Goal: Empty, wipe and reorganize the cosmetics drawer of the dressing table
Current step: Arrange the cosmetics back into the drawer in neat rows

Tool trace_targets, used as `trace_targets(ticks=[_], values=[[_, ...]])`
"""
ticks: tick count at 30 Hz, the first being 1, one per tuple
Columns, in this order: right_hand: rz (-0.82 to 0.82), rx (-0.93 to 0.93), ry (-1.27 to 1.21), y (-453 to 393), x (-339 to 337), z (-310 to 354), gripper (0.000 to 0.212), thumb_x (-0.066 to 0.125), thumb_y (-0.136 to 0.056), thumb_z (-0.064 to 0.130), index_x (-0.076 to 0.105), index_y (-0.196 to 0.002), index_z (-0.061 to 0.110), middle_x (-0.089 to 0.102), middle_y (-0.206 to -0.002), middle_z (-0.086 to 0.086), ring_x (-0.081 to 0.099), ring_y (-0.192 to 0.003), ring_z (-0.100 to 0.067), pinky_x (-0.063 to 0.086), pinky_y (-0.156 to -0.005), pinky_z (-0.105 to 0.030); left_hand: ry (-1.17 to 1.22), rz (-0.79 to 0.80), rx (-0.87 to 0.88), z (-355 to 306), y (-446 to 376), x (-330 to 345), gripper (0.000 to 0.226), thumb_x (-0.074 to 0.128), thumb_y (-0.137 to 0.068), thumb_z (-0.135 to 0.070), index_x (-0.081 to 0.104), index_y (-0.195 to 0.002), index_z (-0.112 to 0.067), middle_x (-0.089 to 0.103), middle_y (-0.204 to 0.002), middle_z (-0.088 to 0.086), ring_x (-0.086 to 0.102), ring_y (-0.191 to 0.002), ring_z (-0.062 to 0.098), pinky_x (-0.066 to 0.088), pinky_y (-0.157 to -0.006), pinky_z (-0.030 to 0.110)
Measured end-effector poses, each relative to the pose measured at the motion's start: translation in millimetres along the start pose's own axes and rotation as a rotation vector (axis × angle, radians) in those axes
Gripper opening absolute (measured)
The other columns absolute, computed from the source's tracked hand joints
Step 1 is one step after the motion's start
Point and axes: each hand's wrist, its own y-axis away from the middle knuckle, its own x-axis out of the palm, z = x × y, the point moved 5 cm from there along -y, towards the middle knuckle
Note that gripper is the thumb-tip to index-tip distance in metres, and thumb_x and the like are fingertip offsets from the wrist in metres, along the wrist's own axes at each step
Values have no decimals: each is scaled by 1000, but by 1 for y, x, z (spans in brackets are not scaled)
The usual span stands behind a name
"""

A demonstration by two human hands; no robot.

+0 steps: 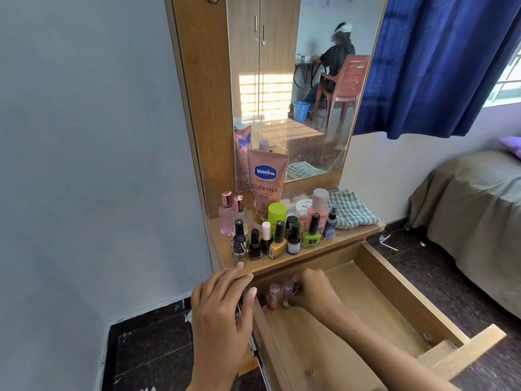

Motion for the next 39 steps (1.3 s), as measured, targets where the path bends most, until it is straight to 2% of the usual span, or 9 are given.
trace_targets(ticks=[10,15,19,23,27,29,32,35,39], values=[[-1,-44,-19,1,10,5,16,78,-70,21,71,-85,17,72,-88,2,67,-82,-11,52,-72,-25,-16,208,120,-17,22,40,31,64,-87,-32,70,-114,-18,65,-122,-4,58,-116,13,42,-99,31],[16,-37,15,-2,9,2,25,77,-73,18,72,-97,15,72,-98,-1,67,-93,-14,54,-82,-30,-135,425,155,-19,26,62,65,89,-52,-6,71,-113,-17,67,-119,-3,62,-112,13,54,-87,37],[30,-27,55,-2,7,0,27,76,-75,18,72,-101,14,72,-100,-4,68,-94,-19,54,-84,-33,-124,437,112,-24,26,71,75,93,-40,-5,71,-111,-19,68,-117,-4,64,-109,12,51,-88,31],[-13,-6,57,4,-5,-1,30,76,-77,18,71,-107,19,72,-103,4,68,-93,-11,56,-83,-29,-107,478,68,-26,26,77,80,93,-41,-4,69,-116,-20,66,-122,-3,61,-114,12,38,-97,28],[-203,-3,119,20,-40,2,10,69,-82,26,72,-92,24,72,-89,11,67,-84,-5,57,-75,-28,-138,524,117,-29,24,85,76,59,-86,0,25,-149,-25,13,-158,-5,-2,-142,7,-9,-113,31],[-358,-29,58,31,-63,8,8,69,-84,34,72,-84,26,70,-79,14,64,-74,0,55,-68,-24,-196,522,140,-28,21,87,77,57,-85,1,24,-150,-22,9,-158,-3,-5,-142,11,-8,-114,39],[-605,-121,-29,45,-92,22,12,70,-86,34,70,-95,27,66,-73,14,61,-66,-1,53,-61,-25,-170,633,112,-25,29,93,72,31,-92,4,-2,-152,-22,-16,-154,-8,-31,-132,9,-28,-106,42],[-665,-156,-33,45,-106,34,35,65,-90,32,60,-125,28,67,-76,11,62,-65,-8,52,-60,-29,-192,625,109,-23,31,94,69,25,-95,2,-5,-152,-22,-19,-153,-10,-32,-132,8,-27,-109,33],[-518,-78,98,29,-106,41,50,53,-96,33,36,-144,35,69,-82,3,63,-71,-15,54,-64,-33,-201,668,79,-21,30,96,69,26,-95,1,-7,-151,-22,-19,-156,-8,-26,-137,8,-20,-110,29]])
